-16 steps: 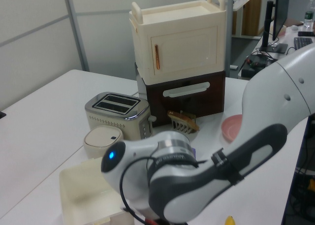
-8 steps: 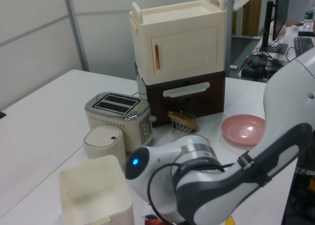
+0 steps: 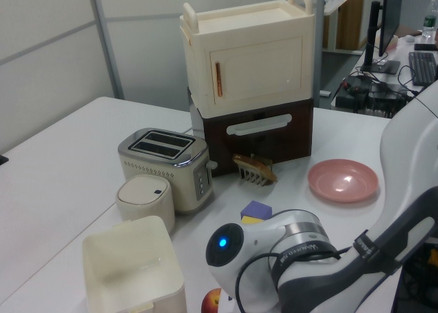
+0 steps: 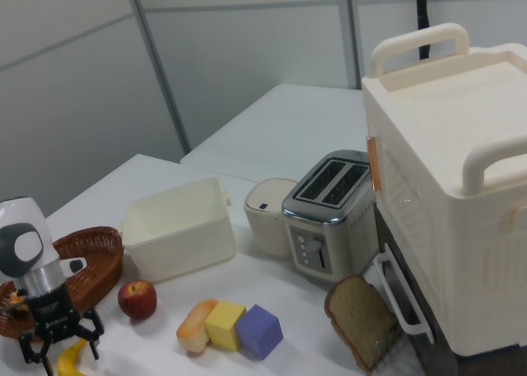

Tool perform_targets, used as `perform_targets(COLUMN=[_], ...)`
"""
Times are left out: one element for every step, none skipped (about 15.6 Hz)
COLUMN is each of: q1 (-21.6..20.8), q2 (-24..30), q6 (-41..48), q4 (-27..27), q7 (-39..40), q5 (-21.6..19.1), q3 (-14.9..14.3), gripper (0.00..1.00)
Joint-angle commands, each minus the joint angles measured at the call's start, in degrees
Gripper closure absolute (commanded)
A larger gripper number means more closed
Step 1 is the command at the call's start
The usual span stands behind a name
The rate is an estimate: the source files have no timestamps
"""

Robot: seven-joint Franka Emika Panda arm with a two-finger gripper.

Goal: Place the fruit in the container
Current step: 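Lower the gripper and close it on the banana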

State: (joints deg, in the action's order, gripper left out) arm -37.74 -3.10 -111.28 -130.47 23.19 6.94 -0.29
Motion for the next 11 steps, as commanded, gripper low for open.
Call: perform_targets(q1=[-0.8, -0.9, -0.8, -0.5, -0.1, 0.0, 0.5, 1.0, 1.2, 1.4, 2.1], q2=[3.0, 3.0, 2.8, 2.8, 2.8, 2.9, 2.9, 3.2, 3.3, 3.6, 4.5], q6=[-2.2, -2.2, -2.2, -2.3, -2.2, -1.9, -1.8, -1.5, -0.9, 0.0, 1.2], q4=[-3.2, -3.1, -3.0, -2.9, -2.7, -2.0, -1.6, -1.0, -0.5, 0.6, 2.0], q7=[-1.4, -1.4, -1.4, -1.4, -1.4, -1.4, -1.4, -1.4, -1.4, -1.3, -1.4], q5=[0.8, 0.8, 0.9, 0.9, 0.9, 0.9, 0.9, 0.9, 1.0, 1.1, 1.1], q3=[-0.6, -0.6, -0.6, -0.6, -0.6, -0.6, -0.8, -0.8, -0.9, -1.2, -1.2], gripper=[0.32, 0.42, 0.55, 0.63, 0.68, 0.69, 0.71, 0.74, 0.74, 0.74, 0.74])
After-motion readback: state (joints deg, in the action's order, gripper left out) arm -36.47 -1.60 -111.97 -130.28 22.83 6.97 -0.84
